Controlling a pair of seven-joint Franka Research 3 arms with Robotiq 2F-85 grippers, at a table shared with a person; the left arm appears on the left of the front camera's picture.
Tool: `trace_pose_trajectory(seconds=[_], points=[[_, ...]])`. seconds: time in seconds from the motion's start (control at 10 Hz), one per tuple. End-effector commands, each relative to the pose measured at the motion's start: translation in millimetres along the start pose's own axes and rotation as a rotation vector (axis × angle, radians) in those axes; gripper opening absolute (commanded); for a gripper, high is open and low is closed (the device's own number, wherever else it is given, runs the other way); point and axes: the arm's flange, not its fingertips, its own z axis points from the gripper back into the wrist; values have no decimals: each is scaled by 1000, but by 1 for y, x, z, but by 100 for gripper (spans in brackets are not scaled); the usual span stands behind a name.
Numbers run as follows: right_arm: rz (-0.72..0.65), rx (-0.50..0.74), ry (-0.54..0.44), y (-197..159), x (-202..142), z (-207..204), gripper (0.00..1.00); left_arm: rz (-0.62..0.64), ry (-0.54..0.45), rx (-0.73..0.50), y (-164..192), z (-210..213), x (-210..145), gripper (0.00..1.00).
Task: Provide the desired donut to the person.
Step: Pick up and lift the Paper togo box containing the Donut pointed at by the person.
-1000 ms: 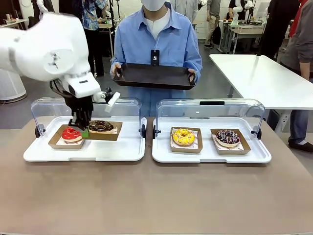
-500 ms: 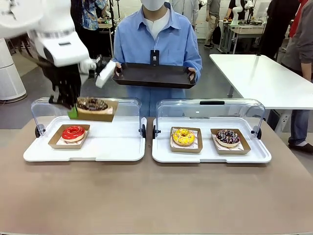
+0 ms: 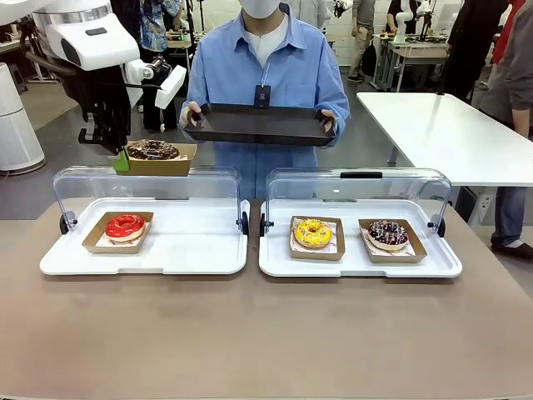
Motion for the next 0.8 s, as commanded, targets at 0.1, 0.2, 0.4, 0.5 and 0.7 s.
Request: trace_pose_trajectory(seconds=[0.1, 0.2, 0.4, 0.5, 0.7], points=[[17, 6, -20, -2, 0, 0, 100, -1, 5, 17, -9, 10, 4, 0], [17, 6, -20, -2, 0, 0, 100, -1, 5, 17, -9, 10, 4, 0], [17, 6, -20, -2, 0, 0, 100, -1, 5, 17, -9, 10, 4, 0], [17, 6, -20, -2, 0, 0, 100, -1, 5, 17, -9, 10, 4, 0], [17, 6, -20, -2, 0, 0, 100, -1, 5, 17, -9, 10, 4, 0]])
